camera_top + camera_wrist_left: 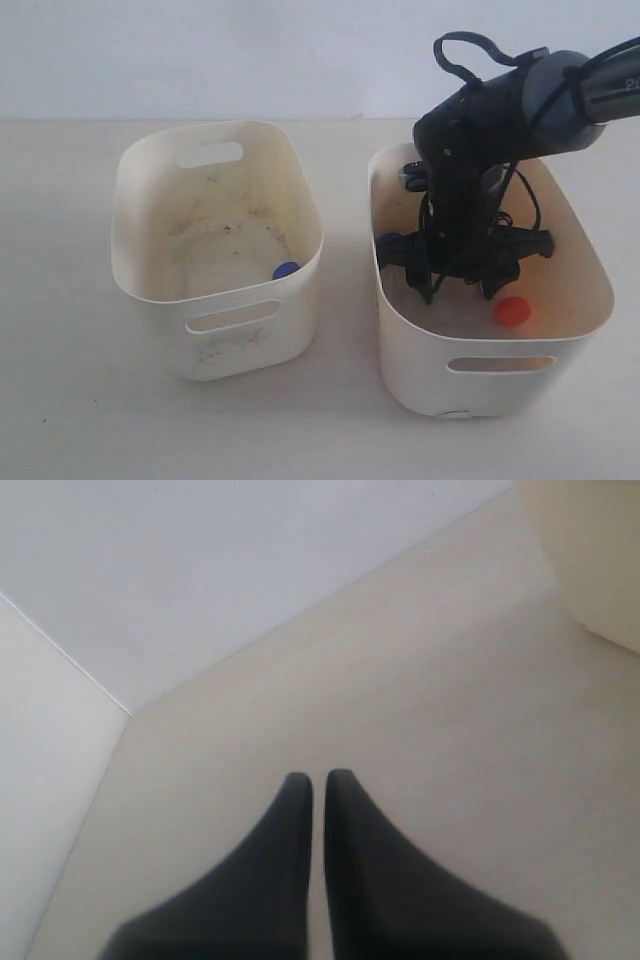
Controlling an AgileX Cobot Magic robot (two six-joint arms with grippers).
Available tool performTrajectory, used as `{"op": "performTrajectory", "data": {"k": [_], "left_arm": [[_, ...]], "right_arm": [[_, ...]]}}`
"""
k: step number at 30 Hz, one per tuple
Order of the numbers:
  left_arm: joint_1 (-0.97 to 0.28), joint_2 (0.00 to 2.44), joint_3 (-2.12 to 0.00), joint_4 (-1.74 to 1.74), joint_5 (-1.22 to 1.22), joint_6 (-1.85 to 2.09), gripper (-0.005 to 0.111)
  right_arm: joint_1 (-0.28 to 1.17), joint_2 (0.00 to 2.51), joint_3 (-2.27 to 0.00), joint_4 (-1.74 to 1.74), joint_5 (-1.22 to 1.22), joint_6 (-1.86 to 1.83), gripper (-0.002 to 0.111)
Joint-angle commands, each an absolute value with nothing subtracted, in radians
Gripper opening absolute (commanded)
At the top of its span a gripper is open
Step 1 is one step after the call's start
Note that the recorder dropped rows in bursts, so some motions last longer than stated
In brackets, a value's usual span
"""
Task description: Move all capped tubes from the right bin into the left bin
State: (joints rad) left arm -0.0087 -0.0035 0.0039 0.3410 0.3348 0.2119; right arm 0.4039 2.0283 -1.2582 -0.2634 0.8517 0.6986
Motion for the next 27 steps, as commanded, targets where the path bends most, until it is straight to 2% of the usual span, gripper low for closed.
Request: {"op": "performTrajectory", "data": {"k": [1, 4, 8, 15, 27], "left_arm": [[-0.01, 0.0, 0.0, 0.338, 0.33, 0.211, 0.004], [-0.01, 0.0, 0.0, 0.338, 0.33, 0.211, 0.004], [-0.01, 0.0, 0.0, 0.338, 0.33, 0.211, 0.004], [-0.01, 0.0, 0.0, 0.338, 0.33, 0.211, 0.004], [-0.01, 0.0, 0.0, 0.338, 0.33, 0.211, 0.004]], "right_arm": [[0.398, 2.052, -1.256, -0.273, 0.796, 0.694, 0.055], [0.398, 2.052, -1.256, -0.28, 0.788, 0.692, 0.035], [0.398, 2.052, -1.256, -0.28, 0.783, 0.692, 0.001], [0.398, 1.996, -1.258, -0.315, 0.83, 0.69, 0.0], [0.398, 1.708, -1.258, -0.321, 0.866, 0.653, 0.0]]}}
